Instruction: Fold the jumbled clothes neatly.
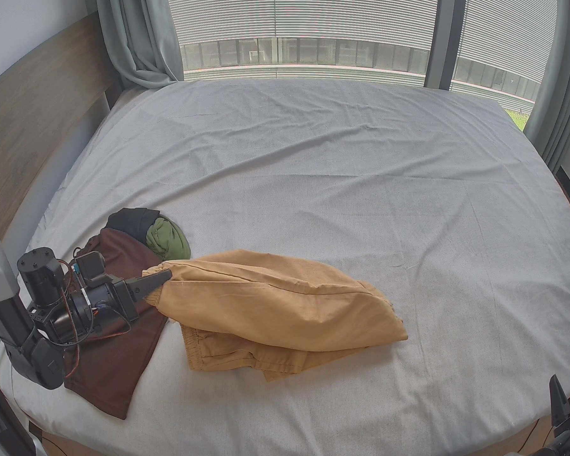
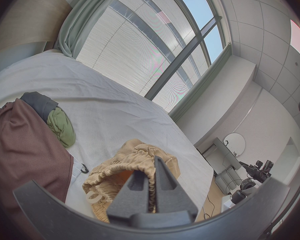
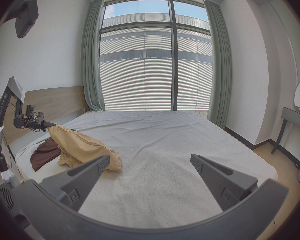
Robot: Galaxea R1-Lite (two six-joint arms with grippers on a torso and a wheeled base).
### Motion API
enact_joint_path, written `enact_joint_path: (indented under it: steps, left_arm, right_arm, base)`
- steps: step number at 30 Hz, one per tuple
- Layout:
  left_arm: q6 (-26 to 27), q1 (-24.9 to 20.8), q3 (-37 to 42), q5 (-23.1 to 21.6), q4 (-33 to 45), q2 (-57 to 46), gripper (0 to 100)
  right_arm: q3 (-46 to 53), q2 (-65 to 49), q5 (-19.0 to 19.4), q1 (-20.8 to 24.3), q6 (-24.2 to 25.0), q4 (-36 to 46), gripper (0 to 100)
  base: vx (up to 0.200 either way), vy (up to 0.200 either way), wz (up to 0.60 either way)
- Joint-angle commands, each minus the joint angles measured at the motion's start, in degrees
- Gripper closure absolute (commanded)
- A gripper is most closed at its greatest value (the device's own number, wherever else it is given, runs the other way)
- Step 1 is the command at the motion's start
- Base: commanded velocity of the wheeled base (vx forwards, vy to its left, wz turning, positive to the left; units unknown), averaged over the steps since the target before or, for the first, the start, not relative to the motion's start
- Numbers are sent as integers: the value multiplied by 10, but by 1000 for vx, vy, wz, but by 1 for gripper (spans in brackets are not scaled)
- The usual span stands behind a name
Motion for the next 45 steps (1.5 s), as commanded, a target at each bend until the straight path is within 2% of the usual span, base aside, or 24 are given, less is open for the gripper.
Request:
enact_joint_path:
  steps: [1, 12, 14, 15, 16, 20, 24, 29, 33, 35, 36, 38, 40, 43, 45]
  left_arm:
    - [2, 0, 4, 1, 0, 1, 100]
    - [8, -4, 4, 1, 0, 3, 100]
    - [9, -4, 5, 1, 0, 4, 100]
    - [9, -4, 3, 1, 0, 3, 100]
    - [8, -4, 2, 1, 0, 3, 100]
    - [9, -3, 1, 1, 0, 3, 100]
    - [9, -4, 1, 1, 0, 2, 100]
    - [8, -3, -4, 1, 0, 4, 100]
    - [8, -4, -7, 1, 0, 2, 100]
    - [8, -5, -7, 1, 0, 1, 100]
    - [8, -5, -7, 1, 0, 1, 100]
    - [8, -5, -11, 1, 0, 1, 100]
    - [8, -5, -15, 1, 0, 1, 100]
    - [8, -2, -17, 1, 0, 1, 100]
    - [8, 0, -21, 1, -1, 0, 100]
  right_arm:
    - [8, -9, 0, 0, -1, 0, 0]
    - [8, -9, -2, 1, -1, -2, 0]
    - [3, -9, 1, 0, -6, -41, 0]
    - [-18, 0, -3, -4, -10, -111, 0]
    - [-35, 25, -8, -5, -13, -130, 0]
    - [-92, 92, -9, 2, -8, -125, 0]
    - [-125, 171, -7, 24, 48, -126, 0]
    - [-196, 276, -2, 74, 111, -128, 0]
    - [-259, 360, 19, 122, 218, -136, 0]
    - [-275, 401, 20, 136, 242, -164, 0]
    - [-275, 404, 20, 137, 243, -167, 0]
    - [-271, 465, 23, 144, 242, -244, 0]
    - [-263, 501, 46, 152, 242, -292, 0]
    - [-254, 544, 76, 154, 242, -331, 0]
    - [-258, 575, 83, 154, 242, -349, 0]
  base:
    - [0, 0, 0]
    - [0, 0, 0]
    - [0, 0, 0]
    - [0, 0, 0]
    - [0, 0, 0]
    - [0, 0, 0]
    - [0, 0, 0]
    - [0, 0, 0]
    - [0, 0, 0]
    - [0, 0, 0]
    - [0, 0, 0]
    - [0, 0, 0]
    - [0, 0, 0]
    - [0, 0, 0]
    - [0, 0, 0]
